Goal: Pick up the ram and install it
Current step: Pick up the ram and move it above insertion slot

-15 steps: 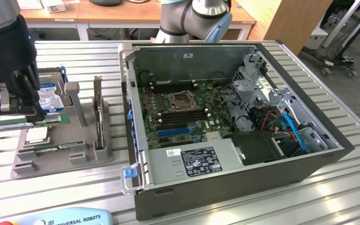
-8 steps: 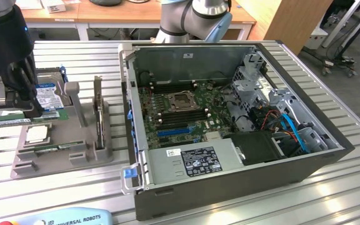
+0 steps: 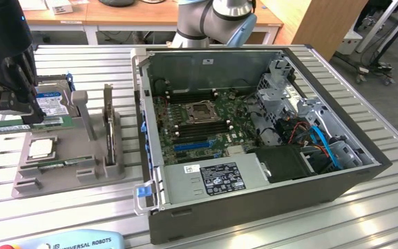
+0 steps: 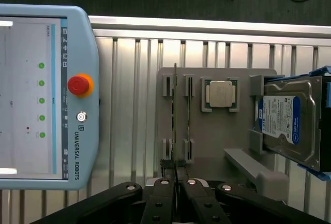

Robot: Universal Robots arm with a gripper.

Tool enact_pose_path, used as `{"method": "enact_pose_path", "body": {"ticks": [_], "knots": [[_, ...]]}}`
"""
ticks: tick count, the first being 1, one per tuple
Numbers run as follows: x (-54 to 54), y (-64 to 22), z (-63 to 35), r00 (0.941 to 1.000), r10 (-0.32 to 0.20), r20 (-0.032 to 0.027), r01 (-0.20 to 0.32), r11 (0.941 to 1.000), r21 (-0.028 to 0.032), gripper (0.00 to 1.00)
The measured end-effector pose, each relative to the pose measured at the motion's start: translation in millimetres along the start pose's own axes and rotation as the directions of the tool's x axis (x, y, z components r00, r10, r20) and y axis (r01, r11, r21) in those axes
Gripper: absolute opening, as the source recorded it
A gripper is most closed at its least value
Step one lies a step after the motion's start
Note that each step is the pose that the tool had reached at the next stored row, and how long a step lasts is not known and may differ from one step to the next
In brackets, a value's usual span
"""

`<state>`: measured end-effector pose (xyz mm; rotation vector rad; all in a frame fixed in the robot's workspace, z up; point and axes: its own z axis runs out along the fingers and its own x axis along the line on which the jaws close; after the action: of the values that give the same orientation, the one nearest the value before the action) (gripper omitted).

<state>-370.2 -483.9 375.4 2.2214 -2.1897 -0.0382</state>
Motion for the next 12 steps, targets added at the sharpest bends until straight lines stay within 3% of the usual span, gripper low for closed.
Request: {"method": "enact_pose_path", "body": {"ticks": [12], "knots": [[0.0,0.7,-25.7,1.0,0.0,0.0,0.0,1.0,0.0,0.11]]}}
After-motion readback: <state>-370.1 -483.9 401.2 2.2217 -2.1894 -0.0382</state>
